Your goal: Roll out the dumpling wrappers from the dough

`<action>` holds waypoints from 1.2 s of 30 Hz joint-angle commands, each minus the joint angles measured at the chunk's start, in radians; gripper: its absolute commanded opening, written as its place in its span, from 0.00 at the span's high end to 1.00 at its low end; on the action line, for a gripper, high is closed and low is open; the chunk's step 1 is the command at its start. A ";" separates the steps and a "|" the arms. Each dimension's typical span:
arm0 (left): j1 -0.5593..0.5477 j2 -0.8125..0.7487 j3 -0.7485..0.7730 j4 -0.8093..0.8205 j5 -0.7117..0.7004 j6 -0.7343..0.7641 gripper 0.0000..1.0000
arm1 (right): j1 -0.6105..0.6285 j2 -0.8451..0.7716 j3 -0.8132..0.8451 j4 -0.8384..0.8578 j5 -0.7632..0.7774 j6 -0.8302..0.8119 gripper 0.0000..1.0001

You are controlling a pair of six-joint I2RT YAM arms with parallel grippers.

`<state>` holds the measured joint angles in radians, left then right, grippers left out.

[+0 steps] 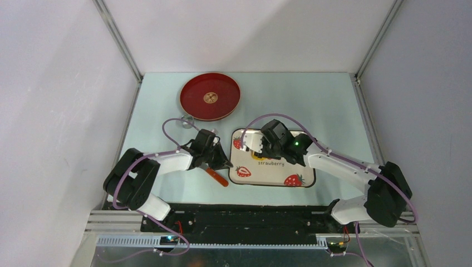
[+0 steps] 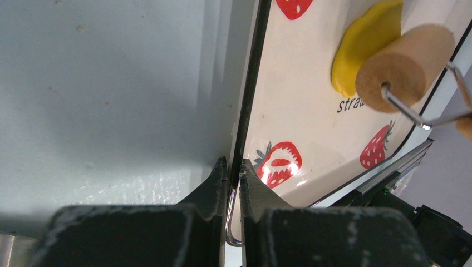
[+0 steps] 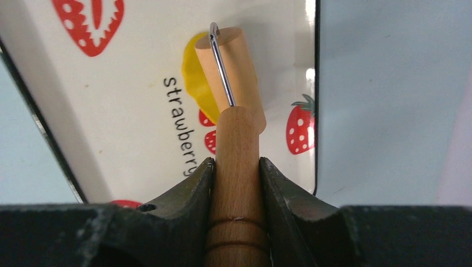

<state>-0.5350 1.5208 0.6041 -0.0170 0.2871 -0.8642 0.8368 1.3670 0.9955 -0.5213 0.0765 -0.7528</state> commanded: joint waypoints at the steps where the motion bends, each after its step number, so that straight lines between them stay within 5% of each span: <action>1: 0.018 0.035 -0.036 -0.086 -0.120 0.016 1.00 | 0.024 -0.078 0.048 -0.051 0.010 0.071 1.00; 18: 0.018 0.035 -0.038 -0.086 -0.121 0.016 1.00 | 0.110 0.056 0.055 -0.049 0.204 0.069 1.00; 36: 0.018 0.035 -0.036 -0.086 -0.120 0.016 1.00 | 0.176 0.079 -0.009 -0.127 0.124 0.095 1.00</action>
<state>-0.5343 1.5208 0.6037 -0.0170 0.2878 -0.8642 0.9760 1.4513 1.0332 -0.5667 0.3016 -0.6987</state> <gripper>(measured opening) 0.097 0.366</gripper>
